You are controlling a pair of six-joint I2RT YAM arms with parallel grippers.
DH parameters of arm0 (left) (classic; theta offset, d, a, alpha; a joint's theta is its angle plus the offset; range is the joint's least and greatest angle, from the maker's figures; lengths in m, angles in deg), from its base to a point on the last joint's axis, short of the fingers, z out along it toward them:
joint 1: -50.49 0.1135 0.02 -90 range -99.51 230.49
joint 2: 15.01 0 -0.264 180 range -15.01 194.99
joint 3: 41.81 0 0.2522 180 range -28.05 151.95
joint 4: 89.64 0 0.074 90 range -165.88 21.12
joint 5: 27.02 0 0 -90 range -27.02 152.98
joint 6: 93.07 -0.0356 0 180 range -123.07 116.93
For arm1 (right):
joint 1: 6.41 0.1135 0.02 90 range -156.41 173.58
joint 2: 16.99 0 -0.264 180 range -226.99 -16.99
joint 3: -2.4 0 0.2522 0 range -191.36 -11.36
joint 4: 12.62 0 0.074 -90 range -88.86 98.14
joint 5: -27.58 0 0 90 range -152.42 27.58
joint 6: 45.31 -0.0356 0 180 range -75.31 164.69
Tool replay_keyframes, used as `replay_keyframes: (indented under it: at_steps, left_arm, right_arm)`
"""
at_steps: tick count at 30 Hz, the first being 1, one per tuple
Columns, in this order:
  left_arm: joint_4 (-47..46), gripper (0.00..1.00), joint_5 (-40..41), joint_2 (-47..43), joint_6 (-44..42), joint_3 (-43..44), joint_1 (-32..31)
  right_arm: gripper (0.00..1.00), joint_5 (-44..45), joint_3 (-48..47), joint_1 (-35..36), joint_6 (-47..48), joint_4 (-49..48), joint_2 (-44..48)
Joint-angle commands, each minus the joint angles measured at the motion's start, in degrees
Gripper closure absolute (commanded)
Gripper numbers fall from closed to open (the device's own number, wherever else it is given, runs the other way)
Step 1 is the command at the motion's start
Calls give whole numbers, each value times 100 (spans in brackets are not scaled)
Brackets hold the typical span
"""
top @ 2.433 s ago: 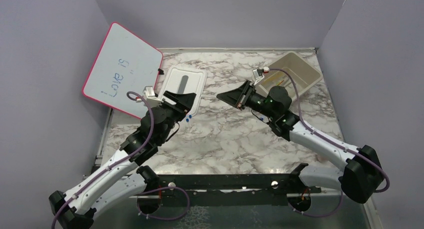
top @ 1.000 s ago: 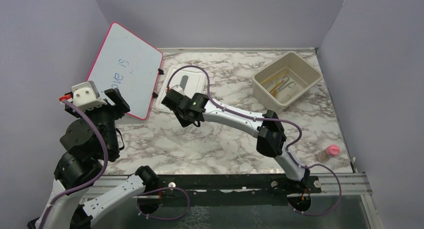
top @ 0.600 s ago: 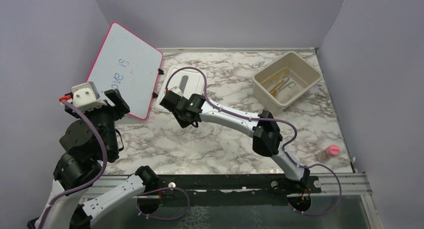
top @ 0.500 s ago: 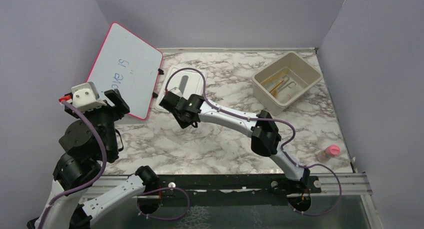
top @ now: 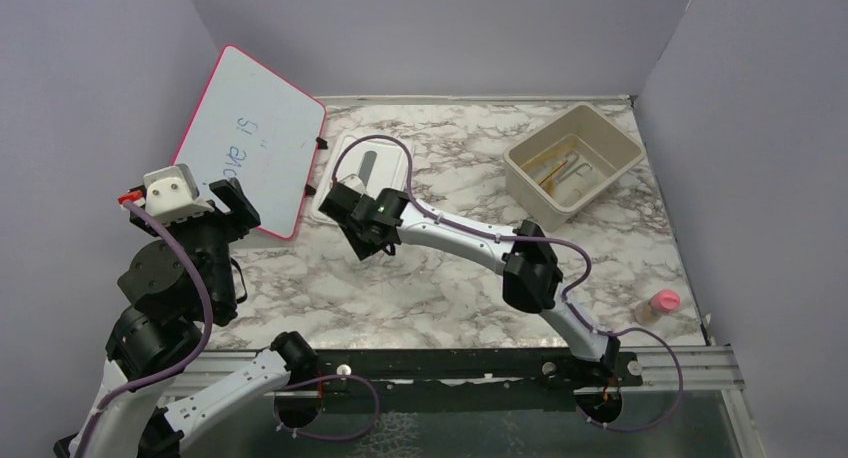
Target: Organize the chemistry lab equipment
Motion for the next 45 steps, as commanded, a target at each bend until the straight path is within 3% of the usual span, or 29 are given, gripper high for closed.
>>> replay_keyframes:
  at_steps: [1, 11, 13, 17, 21, 30, 45]
  left_arm:
    - [100, 27, -32, -31, -3, -28, -29]
    - [209, 27, -243, 39, 306, -136, -31]
    - [215, 27, -276, 53, 321, -138, -38]
    - [228, 27, -298, 68, 326, -147, -38]
    - [228, 27, -317, 68, 338, -165, -38]
    - [230, 27, -319, 108, 356, -211, -34]
    - [229, 26, -326, 111, 366, -235, -47]
  right_arm:
    - [51, 6, 450, 34, -287, -337, 542]
    - [46, -871, 2837, 38, -288, -2231, 1792]
    - [52, -785, 2832, 30, -239, -2225, 1750]
    - [74, 25, 2589, 34, -273, -1879, 1545]
    - [82, 230, 2305, 33, -127, -1624, 1351]
    - [87, -64, 2083, 32, 176, -1611, 1093]
    - [86, -138, 2126, 34, 478, -2258, 1044]
